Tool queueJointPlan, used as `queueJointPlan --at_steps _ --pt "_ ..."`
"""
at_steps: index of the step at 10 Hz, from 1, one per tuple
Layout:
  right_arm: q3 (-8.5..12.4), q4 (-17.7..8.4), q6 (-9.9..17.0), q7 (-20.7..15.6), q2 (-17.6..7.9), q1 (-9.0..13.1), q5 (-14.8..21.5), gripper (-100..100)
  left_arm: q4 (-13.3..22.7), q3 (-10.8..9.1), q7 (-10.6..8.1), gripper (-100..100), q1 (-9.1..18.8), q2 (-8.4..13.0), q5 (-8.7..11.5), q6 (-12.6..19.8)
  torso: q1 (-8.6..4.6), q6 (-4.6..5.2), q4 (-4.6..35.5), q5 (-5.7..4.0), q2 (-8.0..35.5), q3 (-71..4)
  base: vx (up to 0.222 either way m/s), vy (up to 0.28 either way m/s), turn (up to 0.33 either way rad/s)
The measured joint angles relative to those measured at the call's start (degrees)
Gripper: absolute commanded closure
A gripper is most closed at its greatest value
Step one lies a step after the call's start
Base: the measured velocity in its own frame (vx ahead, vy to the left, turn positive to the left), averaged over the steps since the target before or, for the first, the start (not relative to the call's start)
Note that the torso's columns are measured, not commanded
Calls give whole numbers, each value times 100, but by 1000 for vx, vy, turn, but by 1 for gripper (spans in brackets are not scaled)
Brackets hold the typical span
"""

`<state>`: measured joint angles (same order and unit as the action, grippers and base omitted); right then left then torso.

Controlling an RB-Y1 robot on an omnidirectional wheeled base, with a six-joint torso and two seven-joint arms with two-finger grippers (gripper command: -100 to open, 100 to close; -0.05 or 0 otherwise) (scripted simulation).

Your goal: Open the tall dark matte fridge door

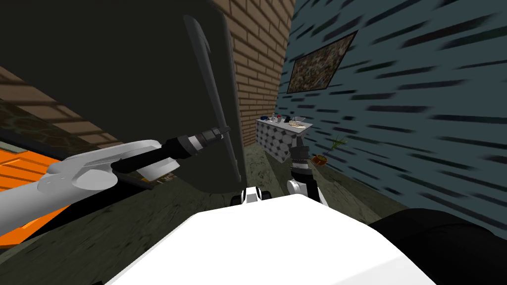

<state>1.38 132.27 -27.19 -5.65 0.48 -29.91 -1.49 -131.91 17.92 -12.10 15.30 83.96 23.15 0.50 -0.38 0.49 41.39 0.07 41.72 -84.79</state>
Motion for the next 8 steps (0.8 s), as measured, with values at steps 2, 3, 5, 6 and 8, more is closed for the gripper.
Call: queueJointPlan --at_steps 2,3,5,6,8 --pt "0 0 0 0 1 -2 0 0 337 144 -14 100 48 107 58 -336 9 -33 4 4 -6 4 -70 5 23" --pt "1 0 0 0 0 -3 0 0 440 230 -26 100 68 139 70 -520 19 -29 12 5 -29 -19 -168 28 -268" --pt "0 0 0 0 0 0 0 0 810 410 -68 100 205 381 201 -848 20 -29 4 10 -5 -1 -141 12 -116" --pt "1 0 0 0 0 -2 0 0 928 428 -63 100 149 412 212 -1051 25 -38 8 12 -26 -15 -212 -27 -253" --pt "1 0 0 0 0 -1 0 0 1260 469 -39 100 122 635 347 -1405 4 -21 4 4 -7 -3 -146 5 -86"
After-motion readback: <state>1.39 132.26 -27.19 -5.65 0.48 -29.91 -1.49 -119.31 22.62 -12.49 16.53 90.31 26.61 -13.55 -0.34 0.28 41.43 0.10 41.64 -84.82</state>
